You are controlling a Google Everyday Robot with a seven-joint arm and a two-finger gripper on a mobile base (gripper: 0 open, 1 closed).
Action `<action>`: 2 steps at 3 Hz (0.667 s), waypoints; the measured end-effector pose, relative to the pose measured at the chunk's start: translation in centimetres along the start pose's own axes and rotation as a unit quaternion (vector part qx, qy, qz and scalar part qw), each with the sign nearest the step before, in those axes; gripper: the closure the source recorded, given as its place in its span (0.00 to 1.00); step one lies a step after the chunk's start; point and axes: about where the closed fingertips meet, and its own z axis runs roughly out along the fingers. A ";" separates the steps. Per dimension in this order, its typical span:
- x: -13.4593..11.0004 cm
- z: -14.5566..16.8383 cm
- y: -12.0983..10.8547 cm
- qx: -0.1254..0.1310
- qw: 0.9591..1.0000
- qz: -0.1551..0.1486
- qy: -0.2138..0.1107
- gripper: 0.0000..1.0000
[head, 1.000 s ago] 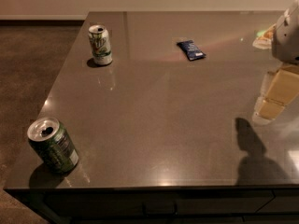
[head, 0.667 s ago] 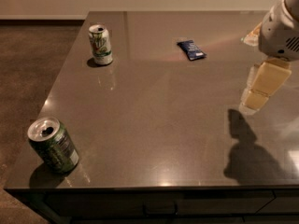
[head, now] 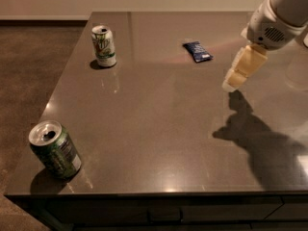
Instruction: Move rxbar blueberry near green can
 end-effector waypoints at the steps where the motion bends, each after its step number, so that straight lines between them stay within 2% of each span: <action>1: -1.0 2.9 -4.4 0.017 0.998 0.053 -0.019 0.00; 2: -1.9 5.5 -8.0 0.044 0.992 0.113 -0.032 0.00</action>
Offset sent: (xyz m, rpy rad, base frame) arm 0.1474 -0.0128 -0.0338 0.1724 -0.0959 -0.3960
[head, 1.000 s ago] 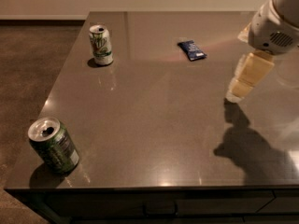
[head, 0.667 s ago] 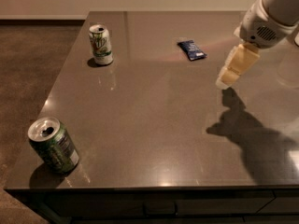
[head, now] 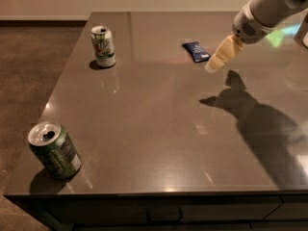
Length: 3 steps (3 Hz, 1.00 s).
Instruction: Move rxbar blueberry near green can
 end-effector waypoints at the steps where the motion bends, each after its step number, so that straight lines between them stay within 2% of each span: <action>1: -0.8 2.0 -2.4 0.024 0.998 0.050 -0.006 0.00; 2: -1.4 4.0 -4.3 0.032 0.995 0.098 -0.007 0.00; 3: -2.0 6.2 -5.3 0.023 0.991 0.135 -0.005 0.00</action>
Offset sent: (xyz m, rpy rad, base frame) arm 0.0884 -0.0147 -0.0259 0.1150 0.0005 -0.3120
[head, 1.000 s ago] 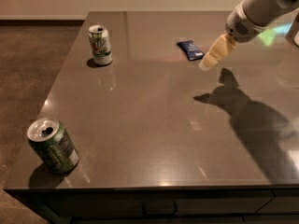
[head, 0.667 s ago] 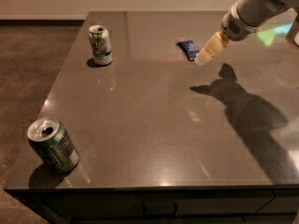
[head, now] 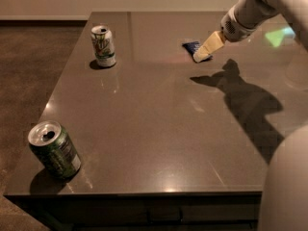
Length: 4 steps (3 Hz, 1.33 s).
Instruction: Move rxbar blueberry near green can
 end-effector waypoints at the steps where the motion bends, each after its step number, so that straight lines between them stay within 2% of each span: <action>1: -0.7 2.7 -0.3 -0.009 1.000 0.028 0.009 0.00; 2: -1.4 4.7 -0.7 -0.011 0.999 0.044 0.015 0.00; 4: -2.7 7.0 -0.9 -0.014 0.998 0.057 0.020 0.00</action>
Offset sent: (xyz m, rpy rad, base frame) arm 0.0590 0.0127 -0.0362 0.0546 0.0705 -0.1030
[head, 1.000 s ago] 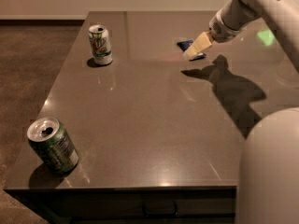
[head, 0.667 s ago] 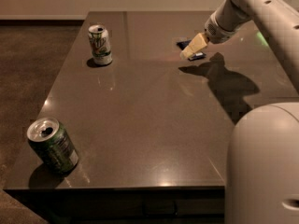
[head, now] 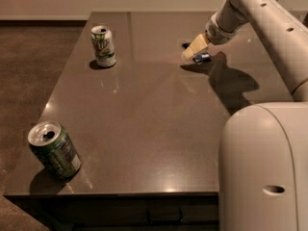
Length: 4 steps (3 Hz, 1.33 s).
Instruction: Move rxbar blueberry near green can
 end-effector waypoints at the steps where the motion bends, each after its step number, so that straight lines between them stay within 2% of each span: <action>1: -0.5 0.8 0.0 -0.001 1.000 0.003 0.003 0.00; 2: -0.7 1.7 -0.2 -0.002 1.000 0.005 0.009 0.00; 3: -0.8 2.3 -0.3 -0.003 1.000 0.006 0.016 0.17; 4: -1.0 2.5 -0.1 -0.009 1.000 0.004 0.016 0.39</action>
Offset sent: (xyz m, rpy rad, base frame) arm 0.0298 -0.0017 -0.0089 -0.0109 0.0309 -0.0191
